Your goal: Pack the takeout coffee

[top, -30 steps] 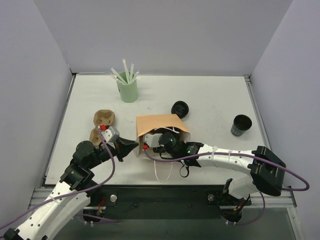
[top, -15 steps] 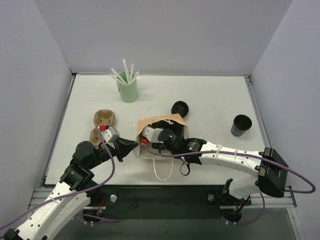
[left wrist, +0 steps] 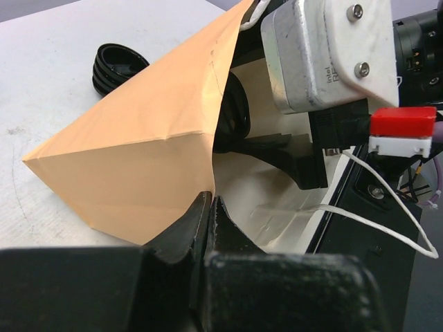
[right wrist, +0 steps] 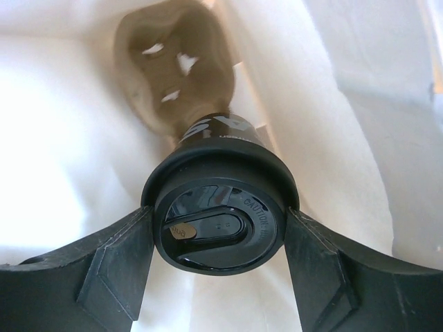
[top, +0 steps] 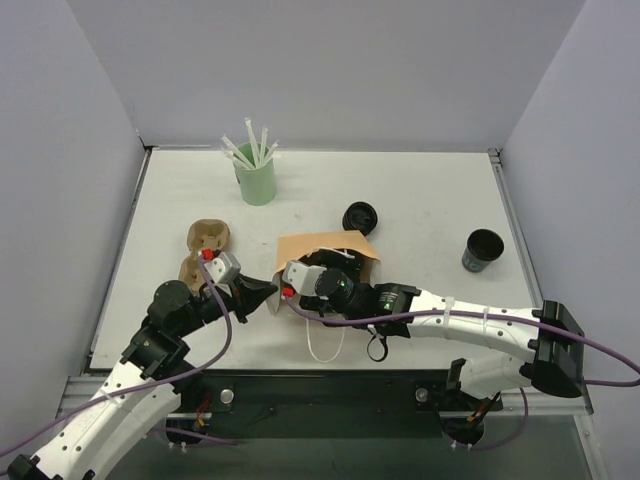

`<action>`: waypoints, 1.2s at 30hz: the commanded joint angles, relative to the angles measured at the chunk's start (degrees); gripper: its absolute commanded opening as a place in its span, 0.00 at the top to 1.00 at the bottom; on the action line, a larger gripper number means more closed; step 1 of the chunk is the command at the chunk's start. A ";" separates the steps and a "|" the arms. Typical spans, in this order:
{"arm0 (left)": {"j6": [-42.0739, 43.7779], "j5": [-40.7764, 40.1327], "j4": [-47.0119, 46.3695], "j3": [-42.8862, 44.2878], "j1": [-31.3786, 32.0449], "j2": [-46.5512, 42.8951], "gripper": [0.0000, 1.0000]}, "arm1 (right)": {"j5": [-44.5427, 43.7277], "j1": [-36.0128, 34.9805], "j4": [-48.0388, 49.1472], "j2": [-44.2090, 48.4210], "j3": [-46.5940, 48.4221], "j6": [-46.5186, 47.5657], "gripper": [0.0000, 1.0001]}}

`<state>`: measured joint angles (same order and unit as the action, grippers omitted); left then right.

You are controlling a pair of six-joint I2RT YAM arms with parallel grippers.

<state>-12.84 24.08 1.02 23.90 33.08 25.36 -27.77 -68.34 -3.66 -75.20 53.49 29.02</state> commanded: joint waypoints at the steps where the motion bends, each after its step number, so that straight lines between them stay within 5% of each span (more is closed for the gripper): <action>1: 0.80 0.89 -1.81 1.50 0.32 0.91 1.00 | 2.63 -0.31 -2.05 1.90 2.23 -3.52 0.51; 36: -8.69 0.09 -3.74 4.58 0.32 5.75 1.00 | 1.40 1.28 12.00 -9.17 -1.37 0.16 0.52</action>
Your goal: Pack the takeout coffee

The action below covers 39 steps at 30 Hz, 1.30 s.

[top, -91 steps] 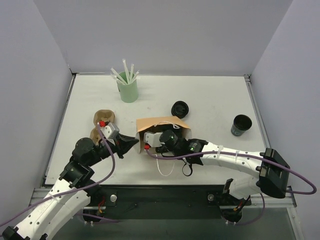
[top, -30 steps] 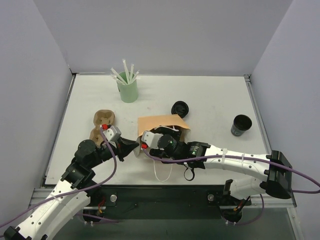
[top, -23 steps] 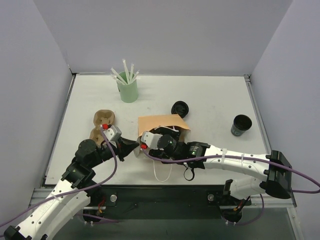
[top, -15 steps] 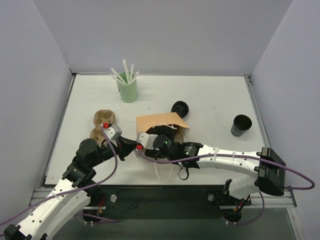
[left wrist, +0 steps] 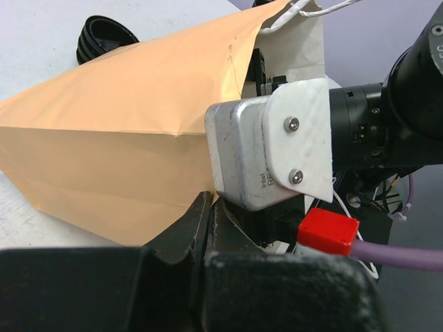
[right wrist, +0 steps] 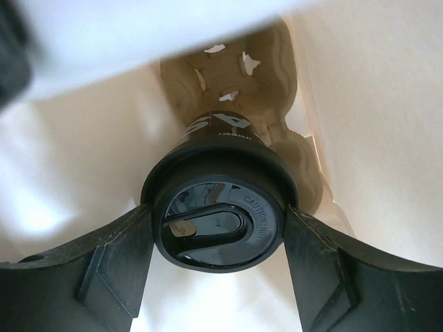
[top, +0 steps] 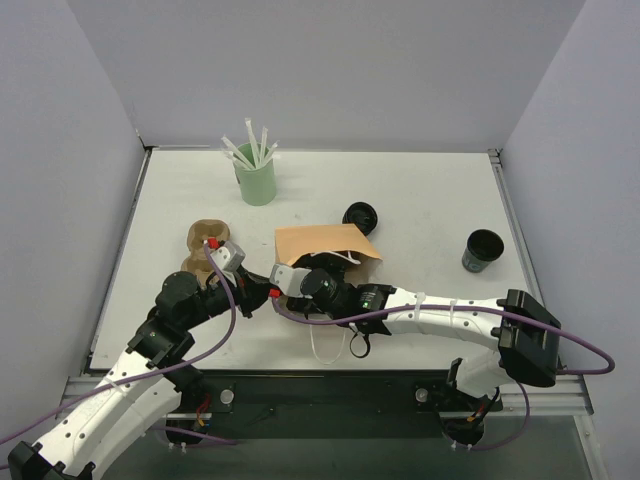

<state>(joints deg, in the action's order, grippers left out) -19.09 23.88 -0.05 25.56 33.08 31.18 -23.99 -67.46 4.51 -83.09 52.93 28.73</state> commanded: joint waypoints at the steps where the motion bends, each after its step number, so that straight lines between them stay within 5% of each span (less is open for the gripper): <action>1: -2.53 0.29 -2.23 2.91 0.32 -0.07 1.00 | -2.99 0.31 4.27 -1.55 -0.98 0.80 0.52; 9: -3.06 0.64 -0.91 3.27 0.32 -0.42 1.00 | -4.57 0.75 7.88 -2.34 -2.65 1.94 0.52; 26: -0.95 -0.33 -0.38 3.00 0.32 -0.06 1.00 | -5.28 0.40 -1.70 8.64 -4.06 4.14 0.52; 39: 5.82 0.82 -1.97 2.30 0.32 0.37 1.00 | 5.09 4.36 -4.25 11.63 -6.25 13.43 0.53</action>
<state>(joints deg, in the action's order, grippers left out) -16.78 24.08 0.49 26.72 33.08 31.33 -21.69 -64.25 2.04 -74.48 47.40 36.77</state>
